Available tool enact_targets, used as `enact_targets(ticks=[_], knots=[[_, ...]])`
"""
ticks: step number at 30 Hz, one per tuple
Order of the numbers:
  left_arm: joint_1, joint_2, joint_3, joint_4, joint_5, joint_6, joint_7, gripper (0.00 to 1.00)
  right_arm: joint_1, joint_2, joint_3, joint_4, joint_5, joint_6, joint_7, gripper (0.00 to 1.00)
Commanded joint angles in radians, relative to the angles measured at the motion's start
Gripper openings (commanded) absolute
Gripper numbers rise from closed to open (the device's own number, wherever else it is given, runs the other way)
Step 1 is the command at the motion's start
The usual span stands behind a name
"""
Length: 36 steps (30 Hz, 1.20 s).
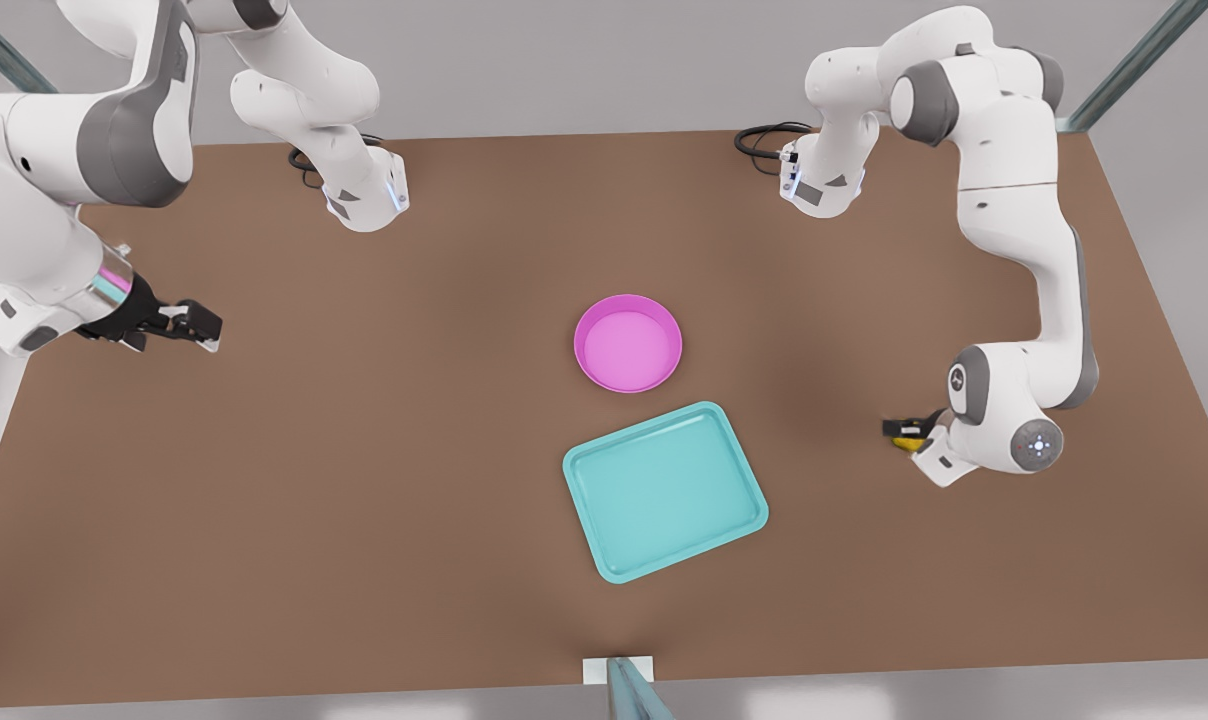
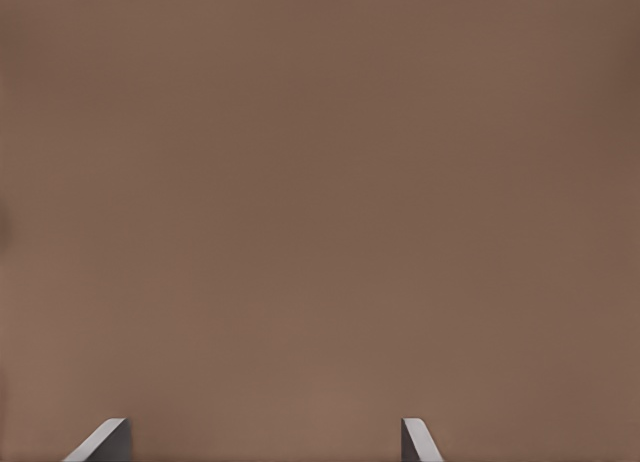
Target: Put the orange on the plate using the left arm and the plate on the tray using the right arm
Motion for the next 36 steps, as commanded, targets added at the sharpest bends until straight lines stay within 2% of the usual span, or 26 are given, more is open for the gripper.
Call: enact_targets(ticks=[1,15,24,28,30,32,36], knots=[[0.008,0.011,0.01,-0.004,0.004,0.148,0.014,1.0,-0.002,-0.001,-0.001,0.0,0.003,0.008,0.004,1.0],[0.009,0.089,0.03,-0.053,0.006,0.139,0.012,1.0,-0.003,0.012,-0.001,0.0,0.006,0.003,0.004,1.0],[0.012,0.123,0.028,-0.053,0.004,0.211,0.009,1.0,-0.003,0.018,-0.001,-0.002,0.007,0.002,0.005,1.0],[0.012,0.123,0.028,-0.059,0.006,0.212,0.009,0.75,-0.003,0.019,-0.001,-0.002,0.007,0.002,0.005,1.0],[0.012,0.123,0.028,-0.059,0.006,0.212,0.009,0.73,-0.003,0.021,-0.001,-0.002,0.008,0.002,0.005,1.0],[0.012,0.119,0.03,-0.059,0.006,0.209,0.001,0.65,-0.003,0.021,-0.001,-0.002,0.008,0.002,0.005,1.0],[-0.009,0.05,0.028,-0.059,0.004,0.124,-0.071,0.65,-0.009,0.021,-0.001,-0.002,0.01,0.002,0.004,1.0]])
